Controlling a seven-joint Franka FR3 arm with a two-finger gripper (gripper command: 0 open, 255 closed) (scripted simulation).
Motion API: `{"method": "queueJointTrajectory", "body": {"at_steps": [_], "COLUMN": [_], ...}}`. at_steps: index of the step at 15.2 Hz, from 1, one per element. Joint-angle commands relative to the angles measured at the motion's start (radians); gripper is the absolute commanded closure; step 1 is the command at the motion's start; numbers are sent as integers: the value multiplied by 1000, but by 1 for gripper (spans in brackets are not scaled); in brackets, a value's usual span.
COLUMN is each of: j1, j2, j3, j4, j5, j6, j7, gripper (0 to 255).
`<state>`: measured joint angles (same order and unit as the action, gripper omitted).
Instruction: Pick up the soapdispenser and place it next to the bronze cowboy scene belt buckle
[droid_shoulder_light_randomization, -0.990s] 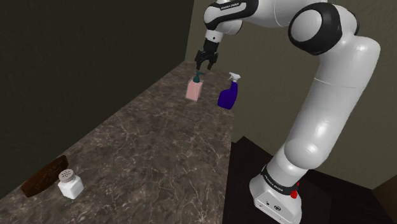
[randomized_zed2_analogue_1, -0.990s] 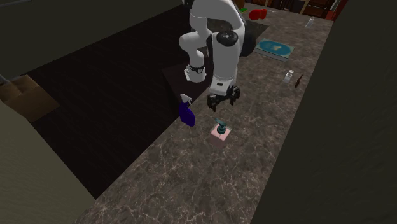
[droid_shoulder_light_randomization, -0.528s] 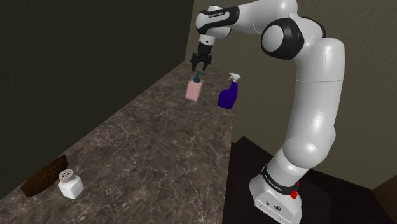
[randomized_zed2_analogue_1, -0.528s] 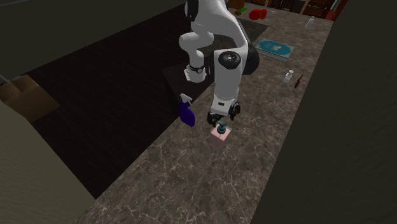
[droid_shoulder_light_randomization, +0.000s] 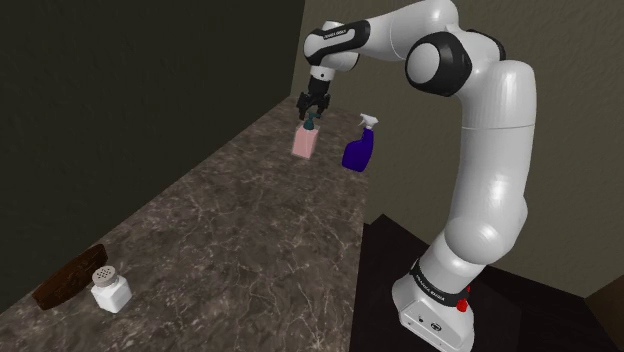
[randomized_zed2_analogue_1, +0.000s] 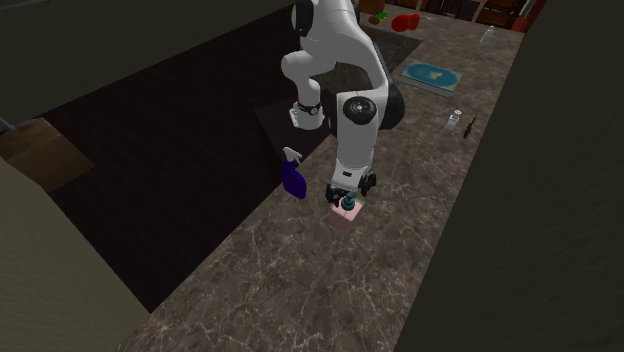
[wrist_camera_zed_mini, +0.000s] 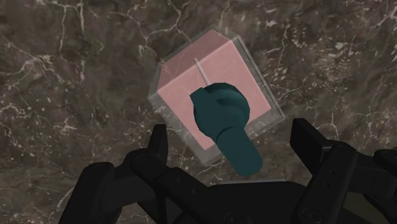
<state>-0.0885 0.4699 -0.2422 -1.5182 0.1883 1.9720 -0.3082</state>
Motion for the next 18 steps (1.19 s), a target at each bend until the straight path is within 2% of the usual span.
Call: {"method": "queueJointTrajectory", "body": {"at_steps": [1,5,6,15,18], "j1": [0,0,0,0,0], "j2": [0,0,0,0,-11], "j3": [0,0,0,0,-2], "j4": [-2,-2,-2,-2,22], "j5": [0,0,0,0,-4], "j6": [3,2,2,3,-32], "j7": [0,0,0,0,4], "gripper": [0,0,255,255,255]}}
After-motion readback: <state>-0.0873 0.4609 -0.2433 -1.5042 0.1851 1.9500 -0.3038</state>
